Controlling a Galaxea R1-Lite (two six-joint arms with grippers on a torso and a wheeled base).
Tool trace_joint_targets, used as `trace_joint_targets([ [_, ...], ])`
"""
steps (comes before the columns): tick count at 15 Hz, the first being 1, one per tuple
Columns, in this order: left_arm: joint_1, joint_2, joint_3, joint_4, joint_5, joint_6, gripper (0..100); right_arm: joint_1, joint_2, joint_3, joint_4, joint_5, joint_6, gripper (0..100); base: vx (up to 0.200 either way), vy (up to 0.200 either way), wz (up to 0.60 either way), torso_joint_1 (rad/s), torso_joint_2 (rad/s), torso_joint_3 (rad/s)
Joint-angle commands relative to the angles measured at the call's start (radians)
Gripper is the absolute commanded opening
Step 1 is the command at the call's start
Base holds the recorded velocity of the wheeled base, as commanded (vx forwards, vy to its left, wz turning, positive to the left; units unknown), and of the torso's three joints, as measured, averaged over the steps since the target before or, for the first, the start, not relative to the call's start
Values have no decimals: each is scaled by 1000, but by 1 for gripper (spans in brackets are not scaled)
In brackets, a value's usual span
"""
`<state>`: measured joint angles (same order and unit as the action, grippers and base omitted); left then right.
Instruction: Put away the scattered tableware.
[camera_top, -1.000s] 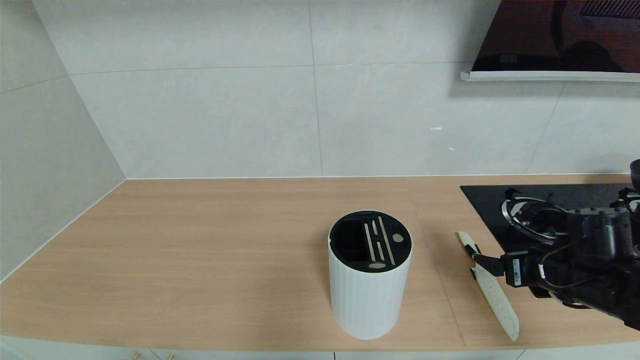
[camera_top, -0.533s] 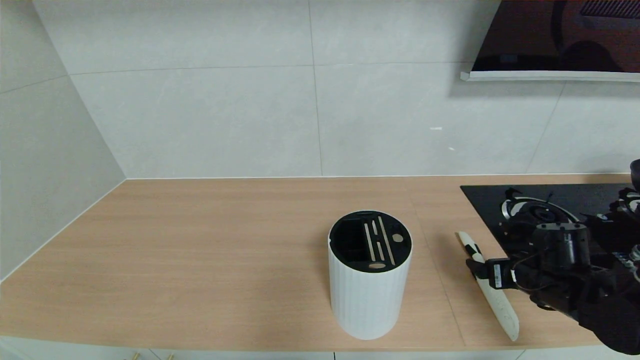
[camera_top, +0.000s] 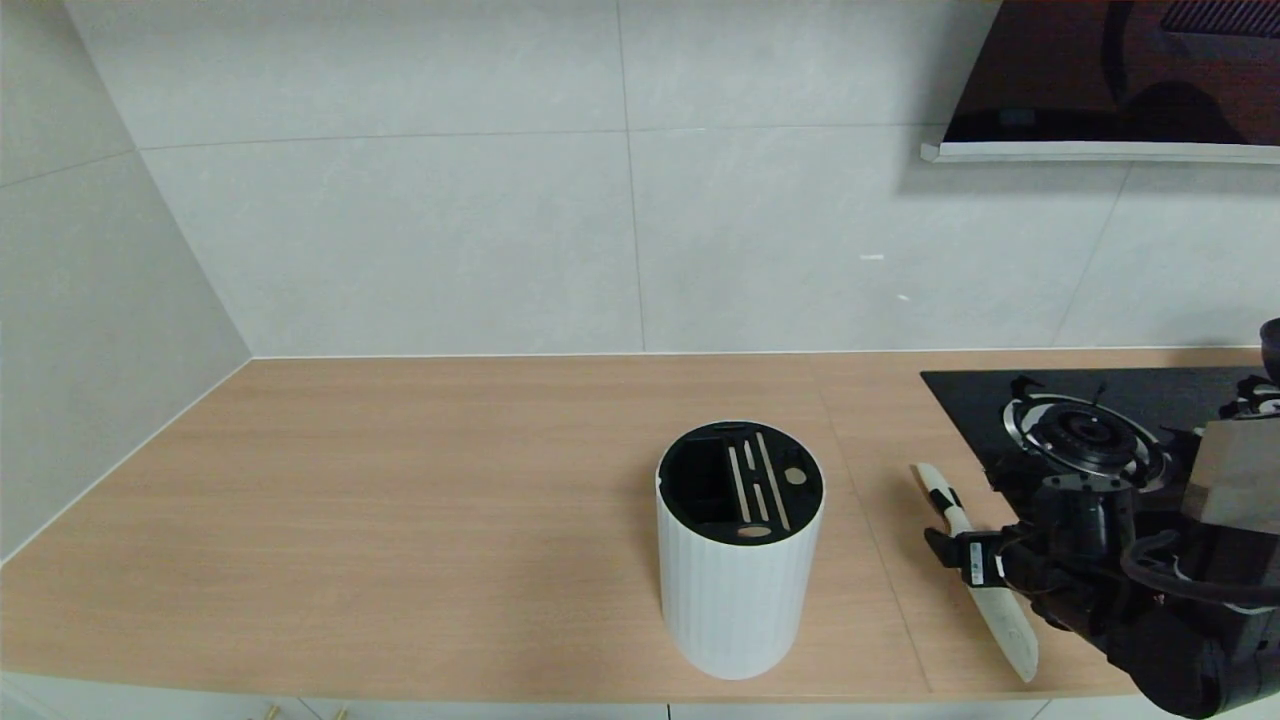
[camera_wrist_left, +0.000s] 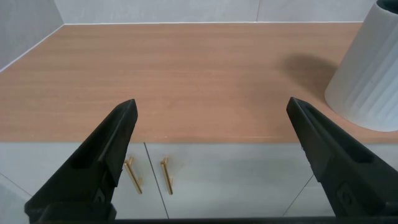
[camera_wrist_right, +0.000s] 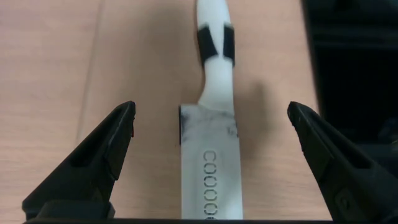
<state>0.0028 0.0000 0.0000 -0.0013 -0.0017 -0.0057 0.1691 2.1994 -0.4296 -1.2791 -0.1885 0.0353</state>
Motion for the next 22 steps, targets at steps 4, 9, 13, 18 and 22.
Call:
trace_joint_targets([
  [4, 0, 2, 0, 0, 0, 0, 100, 0, 68, -5, -37, 0, 12, 100, 0, 0, 0, 0, 0, 0],
  [9, 0, 2, 0, -2, 0, 0, 100, -13, 94, -9, -68, 0, 15, 100, 0, 0, 0, 0, 0, 0],
  [13, 0, 2, 0, 0, 0, 0, 100, -13, 102, -11, -68, 0, 15, 100, 0, 0, 0, 0, 0, 0],
  [18, 0, 2, 0, 0, 0, 0, 100, -13, 112, -11, -68, 0, 14, 0, 0, 0, 0, 0, 0, 0],
  [22, 0, 2, 0, 0, 0, 0, 100, -13, 118, -9, -68, 0, 14, 0, 0, 0, 0, 0, 0, 0],
])
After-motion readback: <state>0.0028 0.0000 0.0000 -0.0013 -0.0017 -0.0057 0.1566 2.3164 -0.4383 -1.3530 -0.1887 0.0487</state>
